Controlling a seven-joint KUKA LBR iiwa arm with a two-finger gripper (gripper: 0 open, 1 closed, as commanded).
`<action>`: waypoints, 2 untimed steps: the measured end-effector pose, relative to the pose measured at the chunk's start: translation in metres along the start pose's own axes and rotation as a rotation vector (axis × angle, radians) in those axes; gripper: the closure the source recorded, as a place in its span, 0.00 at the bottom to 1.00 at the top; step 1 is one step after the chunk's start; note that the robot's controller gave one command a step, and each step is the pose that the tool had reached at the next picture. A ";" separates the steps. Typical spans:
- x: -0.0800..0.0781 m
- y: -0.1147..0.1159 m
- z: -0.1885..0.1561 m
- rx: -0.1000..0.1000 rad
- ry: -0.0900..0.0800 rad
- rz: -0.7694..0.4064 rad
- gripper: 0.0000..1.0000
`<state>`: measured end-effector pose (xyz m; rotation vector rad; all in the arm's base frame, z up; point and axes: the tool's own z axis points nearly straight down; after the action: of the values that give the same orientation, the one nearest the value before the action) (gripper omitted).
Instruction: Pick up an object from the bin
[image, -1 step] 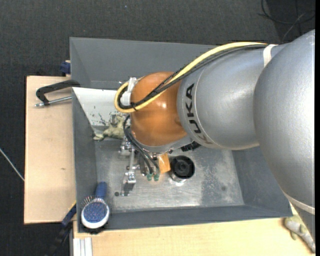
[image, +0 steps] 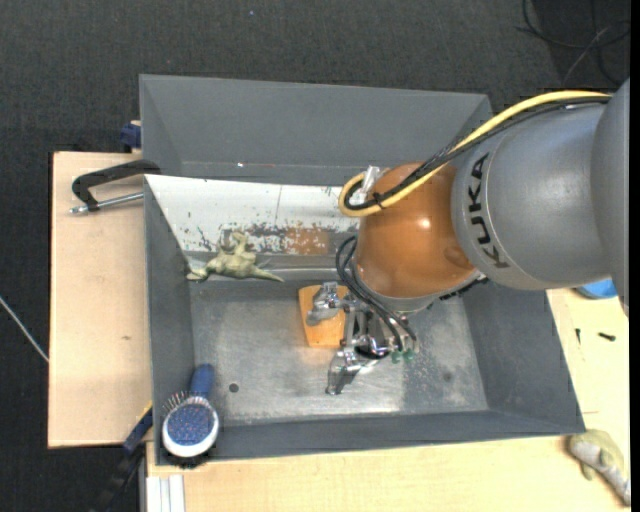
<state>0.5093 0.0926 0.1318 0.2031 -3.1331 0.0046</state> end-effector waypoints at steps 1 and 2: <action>-0.037 -0.069 0.052 -0.001 -0.007 -0.253 0.00; -0.037 -0.066 0.051 -0.004 -0.008 -0.255 1.00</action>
Offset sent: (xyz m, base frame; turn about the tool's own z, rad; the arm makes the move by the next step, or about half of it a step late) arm 0.0439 -0.0617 -0.0516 -0.2569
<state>0.5544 0.0320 0.0811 0.6016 -3.0890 -0.0026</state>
